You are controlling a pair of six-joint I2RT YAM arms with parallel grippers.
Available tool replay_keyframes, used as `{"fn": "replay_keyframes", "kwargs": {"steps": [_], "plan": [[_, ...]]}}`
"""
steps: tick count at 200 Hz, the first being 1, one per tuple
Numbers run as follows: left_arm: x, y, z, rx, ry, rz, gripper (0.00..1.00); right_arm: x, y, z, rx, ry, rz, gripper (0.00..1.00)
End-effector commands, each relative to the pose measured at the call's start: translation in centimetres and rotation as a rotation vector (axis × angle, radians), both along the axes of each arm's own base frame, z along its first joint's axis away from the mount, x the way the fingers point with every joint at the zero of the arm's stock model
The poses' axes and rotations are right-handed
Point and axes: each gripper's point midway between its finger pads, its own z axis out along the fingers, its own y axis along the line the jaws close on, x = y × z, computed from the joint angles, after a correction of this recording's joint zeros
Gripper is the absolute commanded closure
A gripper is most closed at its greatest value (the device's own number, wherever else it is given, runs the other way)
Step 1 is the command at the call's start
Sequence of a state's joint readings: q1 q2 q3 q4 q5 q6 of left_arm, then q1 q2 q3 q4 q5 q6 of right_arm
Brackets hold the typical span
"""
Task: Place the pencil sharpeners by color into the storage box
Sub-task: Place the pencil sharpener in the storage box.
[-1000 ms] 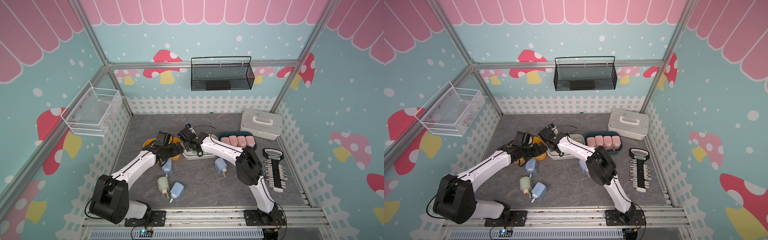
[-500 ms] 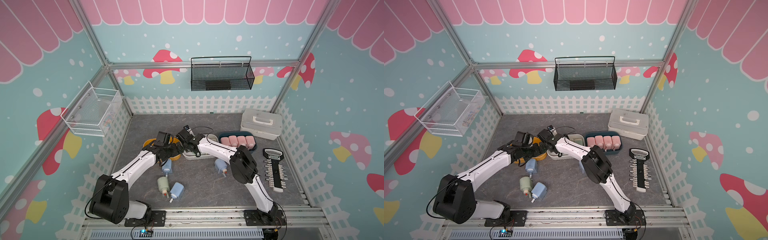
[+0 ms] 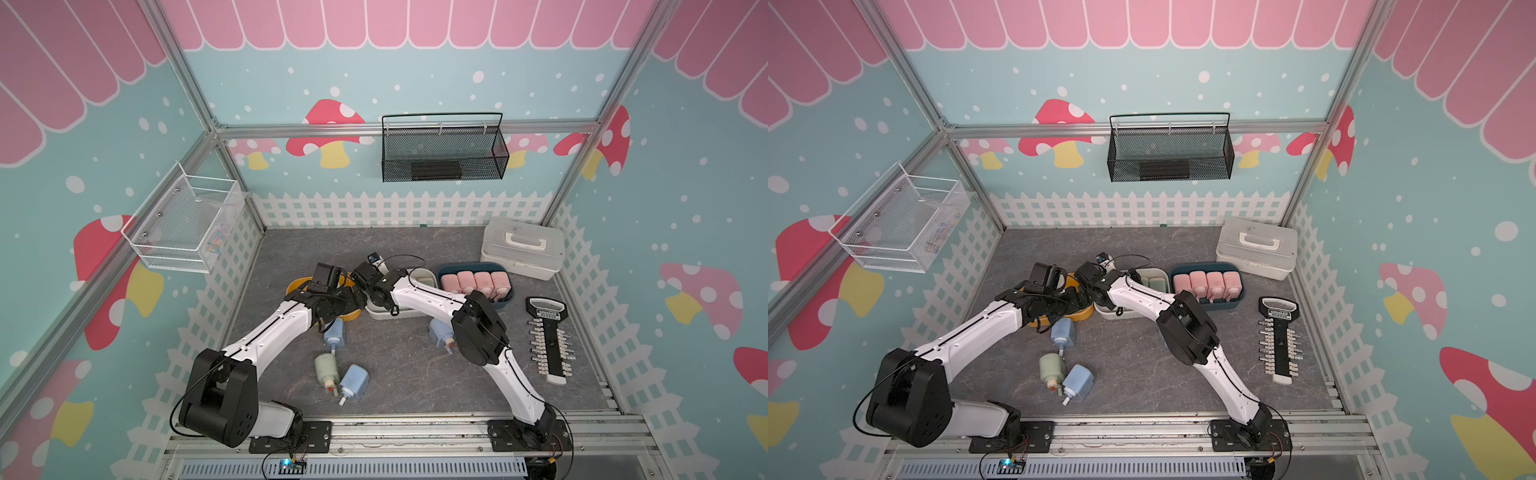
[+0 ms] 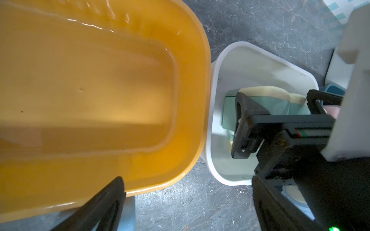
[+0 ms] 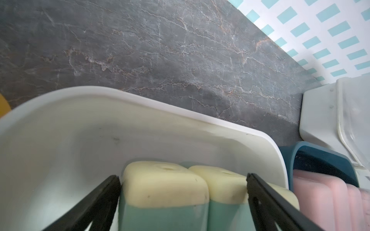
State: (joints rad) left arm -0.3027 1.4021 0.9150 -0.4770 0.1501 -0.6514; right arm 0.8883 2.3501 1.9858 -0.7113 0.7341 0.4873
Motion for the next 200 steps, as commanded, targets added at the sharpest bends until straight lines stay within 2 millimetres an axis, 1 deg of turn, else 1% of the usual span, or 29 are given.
{"fn": "replay_keyframes", "kwargs": {"steps": [1, 41, 120, 200], "plan": [[0.4, -0.1, 0.1, -0.007, -0.005, 0.006, 0.01, 0.2, -1.6, -0.5, -0.071, -0.001, -0.04, 0.02], [0.3, -0.1, 0.1, -0.007, -0.005, 0.007, 0.01, 0.2, -1.4, -0.4, -0.061, 0.008, -0.034, 0.02], [0.3, 0.0, 0.3, -0.009, -0.01, 0.009, 0.01, -0.2, 0.7, 0.4, 0.05, 0.051, 0.035, 0.02], [0.1, -0.2, 0.7, -0.024, -0.018, -0.001, 0.01, -0.7, 1.2, 1.6, 0.136, 0.039, 0.067, 0.02]]}}
